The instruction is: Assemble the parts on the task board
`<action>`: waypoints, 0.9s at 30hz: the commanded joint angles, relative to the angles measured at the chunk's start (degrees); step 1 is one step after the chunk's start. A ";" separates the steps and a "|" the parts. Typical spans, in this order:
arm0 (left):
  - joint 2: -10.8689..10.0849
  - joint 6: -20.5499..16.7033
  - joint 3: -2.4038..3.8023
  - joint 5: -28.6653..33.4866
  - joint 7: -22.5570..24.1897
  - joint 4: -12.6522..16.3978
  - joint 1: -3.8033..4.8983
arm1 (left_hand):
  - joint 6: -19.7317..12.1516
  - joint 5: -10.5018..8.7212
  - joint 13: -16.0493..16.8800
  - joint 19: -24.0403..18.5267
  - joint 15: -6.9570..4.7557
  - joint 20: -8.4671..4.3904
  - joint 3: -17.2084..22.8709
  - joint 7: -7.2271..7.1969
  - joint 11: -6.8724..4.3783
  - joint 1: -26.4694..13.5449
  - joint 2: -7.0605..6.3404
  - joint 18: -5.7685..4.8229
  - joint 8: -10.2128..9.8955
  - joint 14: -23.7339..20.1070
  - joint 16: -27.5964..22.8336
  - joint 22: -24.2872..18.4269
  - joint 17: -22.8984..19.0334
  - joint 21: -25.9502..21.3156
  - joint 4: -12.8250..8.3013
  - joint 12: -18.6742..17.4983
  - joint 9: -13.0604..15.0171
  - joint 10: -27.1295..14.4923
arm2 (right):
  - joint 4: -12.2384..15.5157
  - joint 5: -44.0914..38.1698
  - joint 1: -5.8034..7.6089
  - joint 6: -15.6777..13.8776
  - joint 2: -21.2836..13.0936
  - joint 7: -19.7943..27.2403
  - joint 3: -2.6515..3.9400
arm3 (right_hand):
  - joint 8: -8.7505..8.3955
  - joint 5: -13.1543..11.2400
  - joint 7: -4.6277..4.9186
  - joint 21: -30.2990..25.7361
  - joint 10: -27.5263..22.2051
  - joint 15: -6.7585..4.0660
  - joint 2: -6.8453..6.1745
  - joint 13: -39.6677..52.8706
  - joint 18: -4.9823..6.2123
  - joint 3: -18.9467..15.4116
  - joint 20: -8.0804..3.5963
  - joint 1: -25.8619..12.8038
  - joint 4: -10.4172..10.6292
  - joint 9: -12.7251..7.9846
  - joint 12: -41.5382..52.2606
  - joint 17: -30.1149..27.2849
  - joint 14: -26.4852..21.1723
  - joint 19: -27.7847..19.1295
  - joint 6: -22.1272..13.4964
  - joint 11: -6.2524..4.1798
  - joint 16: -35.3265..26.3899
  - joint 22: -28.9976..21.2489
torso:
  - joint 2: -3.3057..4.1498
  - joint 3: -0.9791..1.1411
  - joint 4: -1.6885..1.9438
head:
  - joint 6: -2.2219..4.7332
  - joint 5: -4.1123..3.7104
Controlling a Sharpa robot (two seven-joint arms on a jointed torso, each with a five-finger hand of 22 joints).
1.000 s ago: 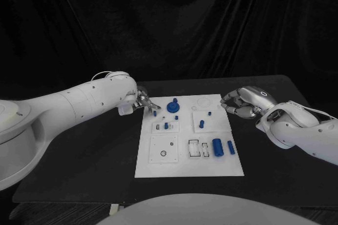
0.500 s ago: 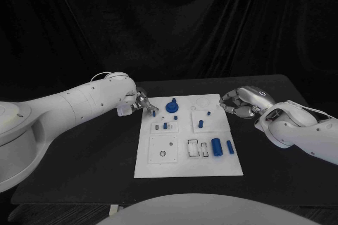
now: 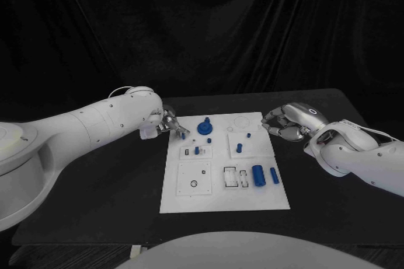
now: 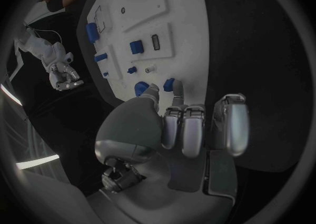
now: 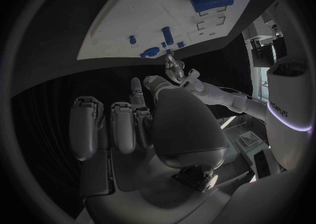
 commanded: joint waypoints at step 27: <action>0.83 1.34 0.06 0.09 1.29 -0.86 -0.14 | 0.61 6.67 14.72 -0.43 0.28 0.32 3.11 -0.42 0.27 3.42 1.16 0.59 -1.95 6.05 0.37 11.49 15.10 -0.26 -3.33 -0.20 -0.60 5.69 | 0.13 -0.09 -0.13 -0.14 -0.14 -0.60 0.04 | -0.31 0.29 0.16 0.15 6.08 0.37 -0.03 15.08 0.81 0.34 0.48 0.39 -0.15 0.07 0.20 5.68 4.32 2.37 0.24 0.26 -0.02 12.18 | -0.01 0.01 0.01 | 0.00 -0.06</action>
